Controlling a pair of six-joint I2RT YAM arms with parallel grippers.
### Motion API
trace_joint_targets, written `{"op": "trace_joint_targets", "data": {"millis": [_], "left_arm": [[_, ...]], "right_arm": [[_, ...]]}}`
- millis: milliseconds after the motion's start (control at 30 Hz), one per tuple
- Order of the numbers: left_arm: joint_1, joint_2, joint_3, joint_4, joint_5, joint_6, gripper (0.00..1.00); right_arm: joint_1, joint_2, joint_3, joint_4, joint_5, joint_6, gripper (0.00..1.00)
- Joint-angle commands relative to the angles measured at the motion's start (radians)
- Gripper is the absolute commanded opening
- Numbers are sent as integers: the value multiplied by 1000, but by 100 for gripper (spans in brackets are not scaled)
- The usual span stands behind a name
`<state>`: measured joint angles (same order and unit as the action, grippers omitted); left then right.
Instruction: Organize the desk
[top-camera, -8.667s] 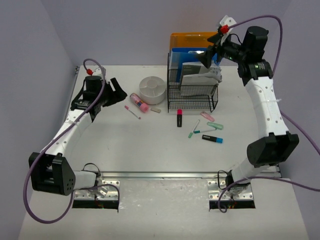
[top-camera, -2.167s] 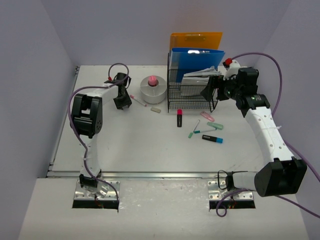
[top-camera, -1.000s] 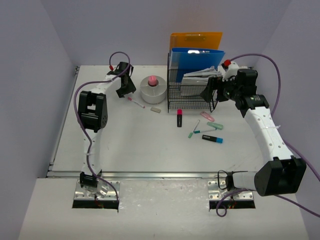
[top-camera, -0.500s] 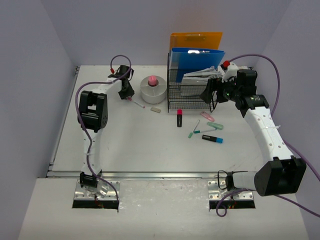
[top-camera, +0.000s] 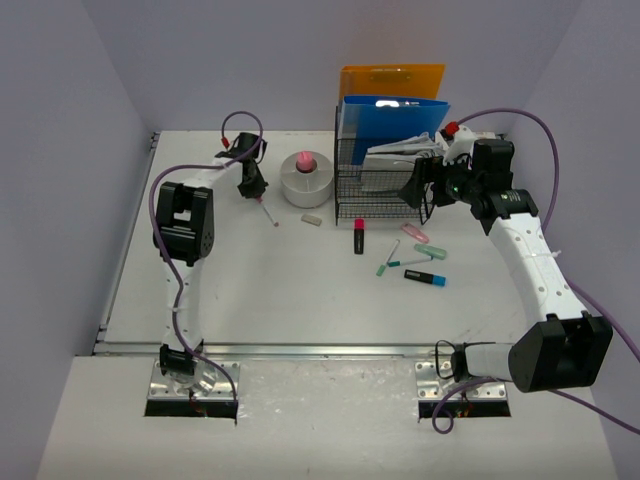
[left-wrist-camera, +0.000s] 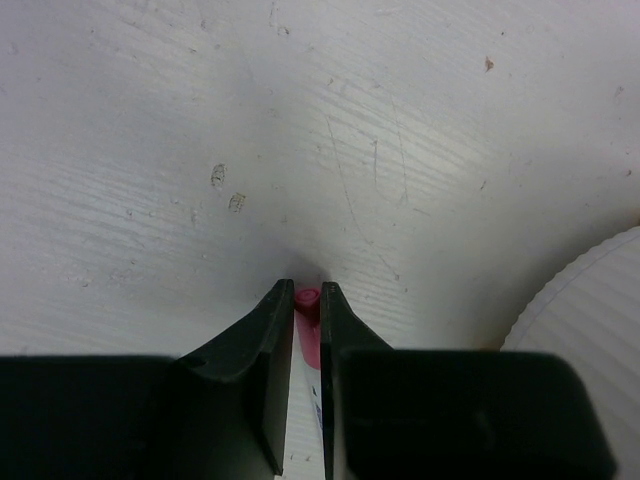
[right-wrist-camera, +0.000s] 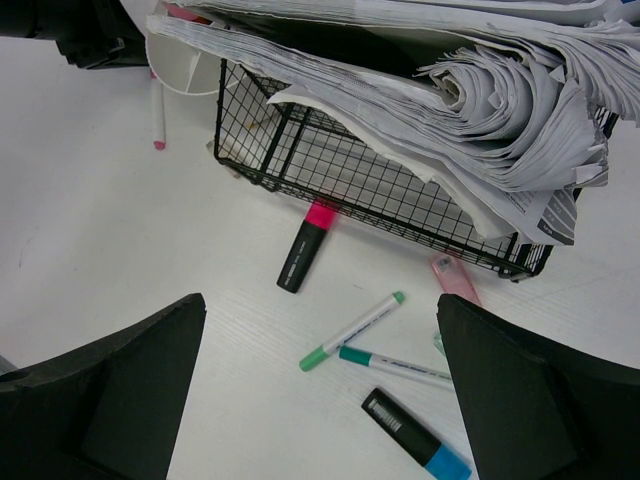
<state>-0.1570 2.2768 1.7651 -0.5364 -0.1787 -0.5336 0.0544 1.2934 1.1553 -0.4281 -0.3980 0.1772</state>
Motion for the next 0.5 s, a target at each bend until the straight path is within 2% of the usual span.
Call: {"op": "trace_joint_targets", "data": {"millis": [0, 300, 467], "left_arm": [[10, -21, -36, -60, 8, 22, 0], [19, -68, -33, -54, -4, 58, 0], [19, -144, -34, -21, 23, 72, 0]], "right_arm": [[-2, -3, 26, 15, -14, -4, 99], [-2, -6, 23, 23, -25, 7, 99], [-3, -6, 23, 24, -32, 14, 99]]}}
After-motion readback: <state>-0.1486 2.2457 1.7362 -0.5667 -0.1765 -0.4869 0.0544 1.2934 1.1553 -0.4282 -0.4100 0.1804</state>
